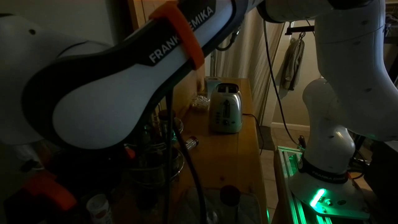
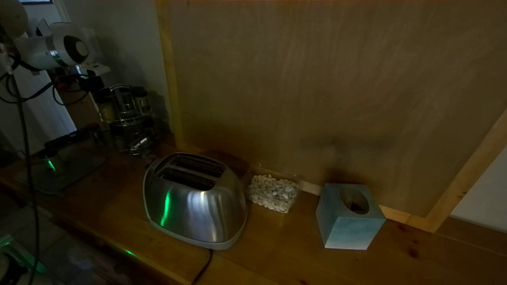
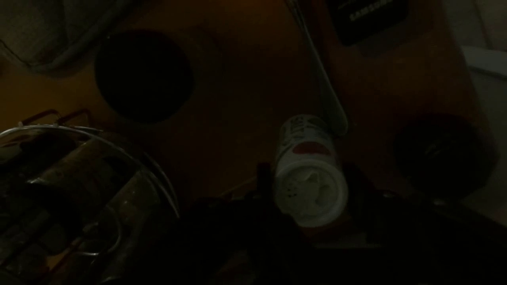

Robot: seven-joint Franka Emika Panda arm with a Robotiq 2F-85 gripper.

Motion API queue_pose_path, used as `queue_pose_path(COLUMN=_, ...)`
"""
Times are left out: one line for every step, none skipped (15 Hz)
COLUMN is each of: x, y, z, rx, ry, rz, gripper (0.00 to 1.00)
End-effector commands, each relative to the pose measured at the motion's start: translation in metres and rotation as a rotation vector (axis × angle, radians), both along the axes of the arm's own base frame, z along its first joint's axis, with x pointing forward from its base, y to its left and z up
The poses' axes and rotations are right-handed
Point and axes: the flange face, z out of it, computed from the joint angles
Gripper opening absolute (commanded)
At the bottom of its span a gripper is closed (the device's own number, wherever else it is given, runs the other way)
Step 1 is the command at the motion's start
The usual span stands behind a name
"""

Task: Turn the seasoning rack around, pick up the white container and put it in the slot of the rack

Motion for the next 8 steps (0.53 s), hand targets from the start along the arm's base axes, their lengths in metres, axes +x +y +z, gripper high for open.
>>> queue_pose_path(x=0.006, y=0.000, z=0.002, rx=-0.002, ry=0.003, rz=-0.003, gripper=0.22)
queue_pose_path(x=0.006, y=-0.001, z=0.003, rx=-0.001, ry=0.000, rz=-0.008, gripper=0.22)
queue_pose_path(x=0.007, y=-0.002, z=0.006, rx=0.001, ry=-0.005, rz=-0.009, gripper=0.22)
queue_pose_path(x=0.007, y=-0.003, z=0.015, rx=0.002, ry=-0.019, rz=-0.008, gripper=0.22)
queue_pose_path(x=0.008, y=-0.003, z=0.026, rx=0.002, ry=-0.037, rz=-0.005, gripper=0.22)
queue_pose_path(x=0.008, y=-0.004, z=0.043, rx=0.003, ry=-0.068, rz=0.003, gripper=0.22)
queue_pose_path(x=0.007, y=-0.005, z=0.065, rx=0.008, ry=-0.098, rz=0.007, gripper=0.22)
queue_pose_path(x=0.008, y=-0.006, z=0.084, rx=0.019, ry=-0.126, rz=0.005, gripper=0.22)
